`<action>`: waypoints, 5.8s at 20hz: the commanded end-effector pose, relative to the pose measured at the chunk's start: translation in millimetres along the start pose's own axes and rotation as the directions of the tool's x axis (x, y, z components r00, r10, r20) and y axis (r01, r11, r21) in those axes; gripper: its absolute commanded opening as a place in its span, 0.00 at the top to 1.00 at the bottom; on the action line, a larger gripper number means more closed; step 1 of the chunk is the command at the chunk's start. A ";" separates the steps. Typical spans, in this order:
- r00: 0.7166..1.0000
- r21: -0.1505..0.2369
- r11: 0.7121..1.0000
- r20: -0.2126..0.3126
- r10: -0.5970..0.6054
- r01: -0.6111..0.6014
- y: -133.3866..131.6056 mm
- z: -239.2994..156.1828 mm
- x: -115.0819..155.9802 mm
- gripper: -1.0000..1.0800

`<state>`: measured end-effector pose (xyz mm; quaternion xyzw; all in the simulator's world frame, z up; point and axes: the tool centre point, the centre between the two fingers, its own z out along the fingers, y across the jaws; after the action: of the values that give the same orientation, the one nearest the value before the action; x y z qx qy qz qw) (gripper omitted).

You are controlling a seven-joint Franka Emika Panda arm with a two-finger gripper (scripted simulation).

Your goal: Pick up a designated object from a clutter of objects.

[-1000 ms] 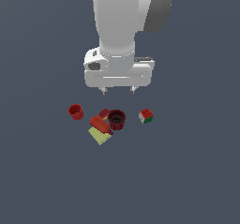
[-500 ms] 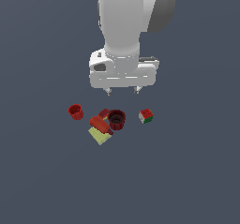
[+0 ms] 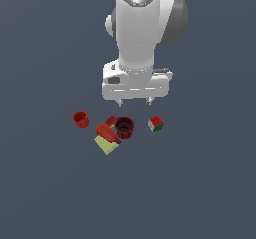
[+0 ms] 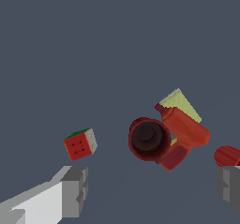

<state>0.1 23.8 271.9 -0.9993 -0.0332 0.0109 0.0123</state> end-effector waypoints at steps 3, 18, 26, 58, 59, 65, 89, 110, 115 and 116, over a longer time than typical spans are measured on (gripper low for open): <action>0.999 -0.011 0.999 0.000 -0.037 0.037 -14.4 26.3 -0.4 0.04; 0.971 -0.037 0.970 -0.007 -0.240 0.240 -91.5 151.4 -32.1 0.04; 0.952 -0.033 0.952 -0.011 -0.305 0.304 -115.4 185.6 -51.7 0.04; 0.948 -0.031 0.947 -0.012 -0.319 0.319 -119.3 243.1 -56.5 1.00; 0.948 -0.031 0.947 -0.012 -0.319 0.319 -119.3 243.1 -56.5 1.00; 0.948 -0.031 0.947 -0.012 -0.319 0.319 -119.1 241.4 -56.8 1.00; 0.947 -0.029 0.947 -0.012 -0.321 0.321 -114.5 85.3 -54.4 1.00; 0.947 -0.029 0.947 -0.012 -0.320 0.320 -108.2 -111.3 -45.5 1.00; 0.947 -0.030 0.947 -0.012 -0.320 0.319 -107.4 -138.4 -42.7 1.00; 0.948 -0.031 0.947 -0.012 -0.319 0.319 -107.2 -142.2 -42.2 1.00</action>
<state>-46.8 124.9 410.0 -0.9809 -0.1945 0.0004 0.0003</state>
